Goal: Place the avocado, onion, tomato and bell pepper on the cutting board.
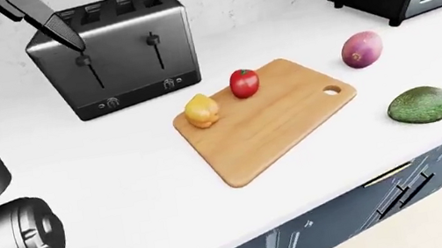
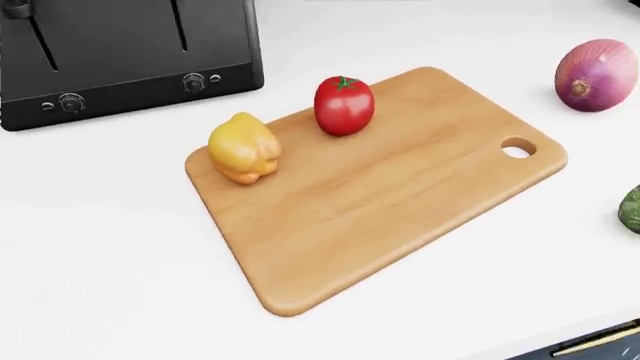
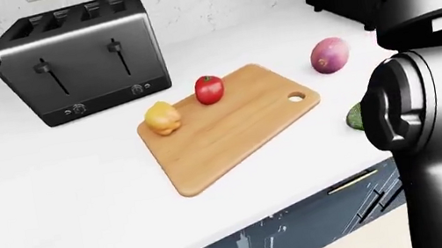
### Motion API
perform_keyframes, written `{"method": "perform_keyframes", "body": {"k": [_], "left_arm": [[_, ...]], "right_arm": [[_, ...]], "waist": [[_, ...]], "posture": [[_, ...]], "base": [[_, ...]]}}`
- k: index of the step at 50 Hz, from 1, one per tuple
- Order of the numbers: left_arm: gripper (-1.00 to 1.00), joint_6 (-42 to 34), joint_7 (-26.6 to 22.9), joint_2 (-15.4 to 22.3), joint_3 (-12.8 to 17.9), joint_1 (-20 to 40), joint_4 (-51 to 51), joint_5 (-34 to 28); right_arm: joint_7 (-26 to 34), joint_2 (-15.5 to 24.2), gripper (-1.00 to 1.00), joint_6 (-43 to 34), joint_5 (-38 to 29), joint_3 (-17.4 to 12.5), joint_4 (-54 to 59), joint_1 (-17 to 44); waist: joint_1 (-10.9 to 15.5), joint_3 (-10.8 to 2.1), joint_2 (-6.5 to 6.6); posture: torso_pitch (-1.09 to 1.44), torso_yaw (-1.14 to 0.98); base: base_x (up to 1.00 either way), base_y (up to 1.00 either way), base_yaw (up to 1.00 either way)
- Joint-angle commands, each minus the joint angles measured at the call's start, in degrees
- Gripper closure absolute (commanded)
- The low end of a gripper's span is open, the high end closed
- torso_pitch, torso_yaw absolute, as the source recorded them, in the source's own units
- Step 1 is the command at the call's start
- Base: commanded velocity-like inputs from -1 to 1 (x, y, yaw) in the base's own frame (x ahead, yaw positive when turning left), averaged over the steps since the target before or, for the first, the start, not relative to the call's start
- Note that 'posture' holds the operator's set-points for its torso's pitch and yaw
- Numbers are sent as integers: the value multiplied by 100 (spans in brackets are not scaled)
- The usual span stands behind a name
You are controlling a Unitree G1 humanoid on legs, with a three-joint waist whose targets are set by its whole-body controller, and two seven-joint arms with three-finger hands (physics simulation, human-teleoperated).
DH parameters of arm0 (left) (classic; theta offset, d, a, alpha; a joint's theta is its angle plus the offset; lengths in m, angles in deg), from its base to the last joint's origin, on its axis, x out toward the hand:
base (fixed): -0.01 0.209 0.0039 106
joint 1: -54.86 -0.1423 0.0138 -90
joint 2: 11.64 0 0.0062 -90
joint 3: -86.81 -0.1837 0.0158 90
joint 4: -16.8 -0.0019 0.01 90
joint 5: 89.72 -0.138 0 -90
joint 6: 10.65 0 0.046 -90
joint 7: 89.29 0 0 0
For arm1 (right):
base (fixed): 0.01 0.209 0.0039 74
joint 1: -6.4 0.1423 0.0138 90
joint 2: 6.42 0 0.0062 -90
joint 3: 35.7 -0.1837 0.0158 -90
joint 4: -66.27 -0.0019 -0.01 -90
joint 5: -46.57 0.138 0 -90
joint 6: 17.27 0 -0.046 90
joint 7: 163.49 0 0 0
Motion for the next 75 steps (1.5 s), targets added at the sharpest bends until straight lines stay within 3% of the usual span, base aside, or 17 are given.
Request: {"method": "perform_keyframes", "body": {"k": [1, 10, 14, 23, 26, 28, 40, 43, 44, 46, 53, 57, 58, 60, 68, 71, 75], "left_arm": [[-100, 12, 74, 98, 90, 222, 23, -4], [-100, 2, 46, 114, 100, 195, 40, -4], [-100, 14, 47, 113, 101, 213, 16, -2], [-100, -29, 27, 128, 113, 192, 63, 15], [-100, -34, 27, 136, 115, 196, 65, 17], [-100, -35, 25, 138, 115, 186, 74, 18], [-100, -14, 30, 152, 105, 254, -8, 12], [-100, 4, 41, 152, 102, 256, -30, 3], [-100, 2, 39, 155, 103, 260, -33, 2], [-100, 2, 35, 156, 104, 246, -18, 1], [-100, 9, 25, 162, 102, 259, -34, -5], [-100, -12, 20, 166, 117, 232, 4, 1], [-100, -13, 18, 167, 118, 219, 16, 2], [-100, -21, 16, 172, 118, 225, 21, 4], [-100, -38, 5, 193, 129, 221, 39, 28], [-100, -12, 10, 197, 123, 220, 4, 25], [-100, -22, 7, 202, 125, 220, 12, 28]], "right_arm": [[-65, 0, -100, 45, 37, -13, -126, 210], [-26, -7, -100, 63, 42, -11, -136, 188], [-40, -10, -100, 79, 36, -8, -108, 211], [-28, -12, -100, 89, 27, -3, -104, 242], [-13, -7, -100, 79, 28, -7, -108, 253], [-7, -4, -100, 74, 28, -8, -114, 252], [6, -1, -100, 103, 13, -4, -73, 288], [6, -6, -100, 103, 10, -3, -70, 286], [8, -5, -100, 101, 11, -5, -73, 289], [7, 2, -100, 109, 7, -4, -74, 286], [21, 4, -100, 114, 2, -5, -74, 296], [31, 5, -100, 113, 1, -5, -82, 293], [33, 7, -100, 119, -2, -3, -89, 281], [45, 4, -100, 118, -2, -2, -93, 278], [74, 7, -100, 120, -5, -3, -91, 287], [70, 0, -100, 132, -8, 0, -76, 285], [83, 3, -100, 128, -12, 0, -78, 300]], "waist": [[53, -140, -145], [132, -71, 190], [99, -165, 599], [7, -152, 313], [42, -153, 79], [83, -227, -295], [130, -77, 280], [78, -162, 618], [96, -129, 479], [29, -159, 528], [21, -128, 213], [78, -178, -354], [60, -143, -127], [75, -168, -149], [133, -83, 239], [82, -132, 538], [19, -168, 513]], "posture": [[0, 0], [0, 0], [0, 0], [0, 0], [0, 0], [0, 0], [0, 0], [0, 0], [0, 0], [0, 0], [0, 0], [0, 0], [0, 0], [0, 0], [0, 0], [0, 0], [0, 0]], "base": [[0, -20, 0], [0, -20, 0], [0, -20, 0], [0, -21, 0], [0, -20, 0], [0, -21, 0], [0, -20, 0], [0, -19, 0], [0, -20, 0], [0, -19, 0], [0, -19, 0], [0, -18, 0], [0, -19, 0], [0, -18, 0], [0, -18, 0], [0, -18, 0], [0, -18, 0]]}}
